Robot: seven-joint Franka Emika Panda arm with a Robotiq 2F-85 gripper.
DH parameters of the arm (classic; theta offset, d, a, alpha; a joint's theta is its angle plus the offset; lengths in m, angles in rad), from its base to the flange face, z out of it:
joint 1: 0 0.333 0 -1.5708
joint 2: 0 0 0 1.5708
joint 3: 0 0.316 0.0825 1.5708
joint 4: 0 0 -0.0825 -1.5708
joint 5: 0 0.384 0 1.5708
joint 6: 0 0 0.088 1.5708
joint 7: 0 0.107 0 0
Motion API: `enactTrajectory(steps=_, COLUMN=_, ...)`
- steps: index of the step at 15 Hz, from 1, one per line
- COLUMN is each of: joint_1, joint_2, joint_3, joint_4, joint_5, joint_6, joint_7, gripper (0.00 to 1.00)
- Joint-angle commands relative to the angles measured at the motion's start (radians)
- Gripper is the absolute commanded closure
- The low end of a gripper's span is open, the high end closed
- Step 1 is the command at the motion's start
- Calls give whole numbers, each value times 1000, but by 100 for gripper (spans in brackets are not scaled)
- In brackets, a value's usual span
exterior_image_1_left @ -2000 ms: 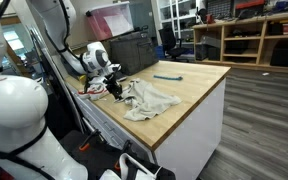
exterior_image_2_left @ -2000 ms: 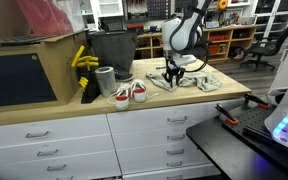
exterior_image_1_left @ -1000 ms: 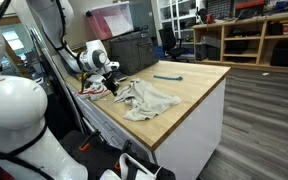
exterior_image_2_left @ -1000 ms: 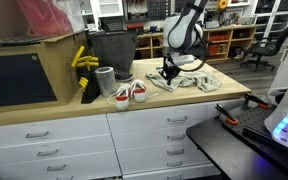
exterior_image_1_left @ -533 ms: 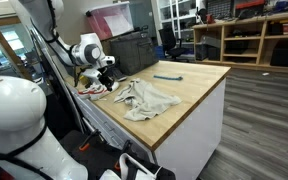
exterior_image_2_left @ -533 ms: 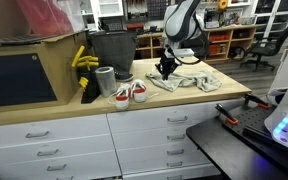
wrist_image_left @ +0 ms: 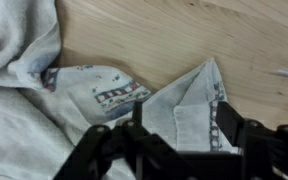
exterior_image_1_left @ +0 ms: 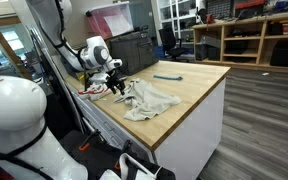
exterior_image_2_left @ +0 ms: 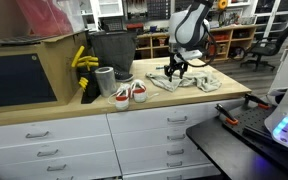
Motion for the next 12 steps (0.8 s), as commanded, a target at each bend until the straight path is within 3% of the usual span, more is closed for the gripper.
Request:
enactTrajectory(steps=1, joint_1=37, joint_2=19, joint_3=-28, joint_4=-7, joint_5=-51, joint_6=-1, joint_7=57, gripper=0)
enactTrajectory(steps=5, joint_1=79, joint_2=69, joint_3=-51, joint_4=3, joint_5=-79, joint_6=15, joint_7=110, gripper=0)
enactTrajectory(steps=6, joint_1=87, joint_2=79, joint_3=-56, joint_4=6, joint_5=-81, joint_6=16, joint_7=121, gripper=25)
enactTrajectory(steps=7, joint_1=93, joint_2=86, joint_3=-58, joint_4=7, joint_5=-78, joint_6=18, joint_7=125, gripper=26)
enactTrajectory(steps=12, joint_1=107, joint_2=101, joint_3=-64, joint_4=9, joint_5=-56, joint_6=38, joint_7=120, gripper=65)
